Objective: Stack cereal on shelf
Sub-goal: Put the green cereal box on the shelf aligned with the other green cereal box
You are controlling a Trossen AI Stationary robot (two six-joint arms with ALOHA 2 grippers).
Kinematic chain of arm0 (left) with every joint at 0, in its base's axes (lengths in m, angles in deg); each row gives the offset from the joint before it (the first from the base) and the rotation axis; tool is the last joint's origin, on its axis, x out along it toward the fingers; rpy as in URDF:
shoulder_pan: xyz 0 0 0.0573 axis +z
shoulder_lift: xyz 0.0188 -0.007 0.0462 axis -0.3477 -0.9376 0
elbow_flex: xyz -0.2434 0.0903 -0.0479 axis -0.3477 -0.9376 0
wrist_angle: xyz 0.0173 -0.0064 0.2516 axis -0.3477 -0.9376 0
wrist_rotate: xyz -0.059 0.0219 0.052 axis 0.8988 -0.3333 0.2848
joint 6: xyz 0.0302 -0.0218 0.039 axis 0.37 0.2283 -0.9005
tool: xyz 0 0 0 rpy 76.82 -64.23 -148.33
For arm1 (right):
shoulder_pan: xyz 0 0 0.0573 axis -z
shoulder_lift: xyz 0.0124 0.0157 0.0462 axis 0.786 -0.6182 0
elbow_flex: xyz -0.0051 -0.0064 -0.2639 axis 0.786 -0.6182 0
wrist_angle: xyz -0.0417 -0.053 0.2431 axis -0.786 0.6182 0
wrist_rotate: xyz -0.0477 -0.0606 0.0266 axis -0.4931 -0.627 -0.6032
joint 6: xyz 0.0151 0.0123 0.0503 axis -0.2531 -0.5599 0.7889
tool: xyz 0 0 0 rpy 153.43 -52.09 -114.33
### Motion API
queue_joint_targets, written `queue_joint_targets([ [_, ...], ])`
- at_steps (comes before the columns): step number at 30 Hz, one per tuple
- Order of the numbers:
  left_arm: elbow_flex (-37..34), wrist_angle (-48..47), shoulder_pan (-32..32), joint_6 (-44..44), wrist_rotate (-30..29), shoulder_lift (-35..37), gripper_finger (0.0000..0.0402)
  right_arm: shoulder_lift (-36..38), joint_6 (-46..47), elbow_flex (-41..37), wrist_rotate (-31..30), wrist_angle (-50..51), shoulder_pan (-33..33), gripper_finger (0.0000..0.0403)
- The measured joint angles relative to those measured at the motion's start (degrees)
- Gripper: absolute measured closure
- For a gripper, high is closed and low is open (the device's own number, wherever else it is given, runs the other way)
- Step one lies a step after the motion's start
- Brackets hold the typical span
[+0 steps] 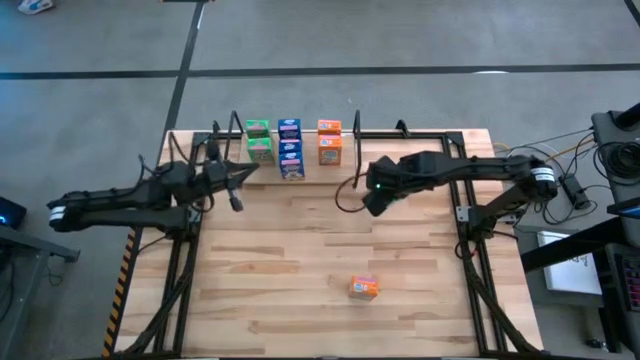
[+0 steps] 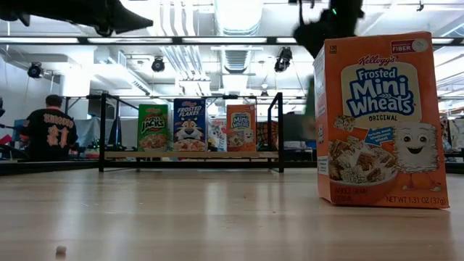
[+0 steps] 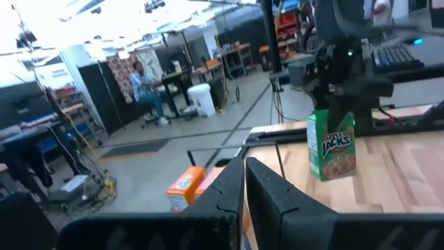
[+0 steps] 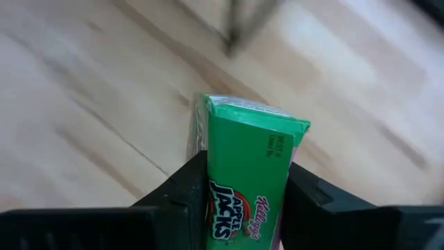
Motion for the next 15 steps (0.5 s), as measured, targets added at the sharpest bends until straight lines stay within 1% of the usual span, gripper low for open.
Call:
queue_joint_targets([
  [3, 0.0, -1.4, 0.0, -0.2, 0.0, 2.2, 0.0401, 0.0, -4.5, 3.9, 0.0, -5.2, -0.8, 0.0282],
  [6, -0.1, -2.8, 0.0, -0.1, 0.0, 3.6, 0.0401, 0.1, -10.5, 6.2, 0.1, -14.3, -1.8, 0.0282],
  [10, -0.1, -3.5, 0.0, 0.0, 0.0, 5.0, 0.0401, -0.7, -20.5, 7.0, 0.3, -28.5, -2.8, 0.0287],
  [15, -0.1, -3.5, 0.0, 1.1, 0.0, 6.4, 0.0401, -3.5, -32.9, 7.0, 3.1, -43.3, -2.9, 0.0287],
])
